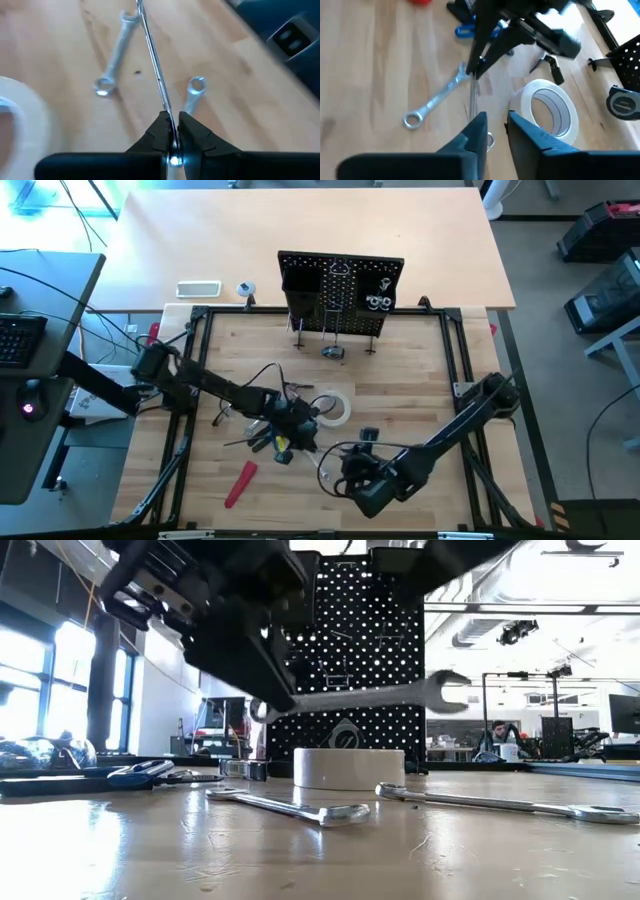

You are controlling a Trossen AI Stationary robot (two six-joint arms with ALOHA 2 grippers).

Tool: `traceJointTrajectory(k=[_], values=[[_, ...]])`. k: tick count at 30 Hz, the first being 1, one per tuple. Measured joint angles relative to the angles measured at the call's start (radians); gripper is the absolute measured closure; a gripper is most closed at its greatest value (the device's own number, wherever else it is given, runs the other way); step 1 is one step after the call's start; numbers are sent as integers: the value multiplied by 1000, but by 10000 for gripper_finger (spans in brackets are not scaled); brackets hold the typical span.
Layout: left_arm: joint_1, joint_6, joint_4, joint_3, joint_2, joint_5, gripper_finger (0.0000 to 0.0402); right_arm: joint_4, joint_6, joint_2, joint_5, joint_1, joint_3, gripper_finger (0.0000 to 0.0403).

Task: Hang tools onto peg board
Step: Hang the silver wrench on the peg board

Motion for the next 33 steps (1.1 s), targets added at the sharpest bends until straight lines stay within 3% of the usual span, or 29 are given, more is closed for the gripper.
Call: traceJointTrajectory(k=[9, 18, 25, 33], values=[[-130, 289, -192, 64, -127, -464, 390, 16, 119, -107, -116, -23, 0, 257], [-256, 600, -210, 73, -179, -865, 390, 89, 118, -156, -205, -77, 0, 249], [-327, 773, -217, 73, -179, -1034, 390, 123, 74, -201, -235, -120, 0, 249], [-385, 967, -152, 73, -179, -1141, 390, 146, 22, -203, -413, -215, 0, 249]])
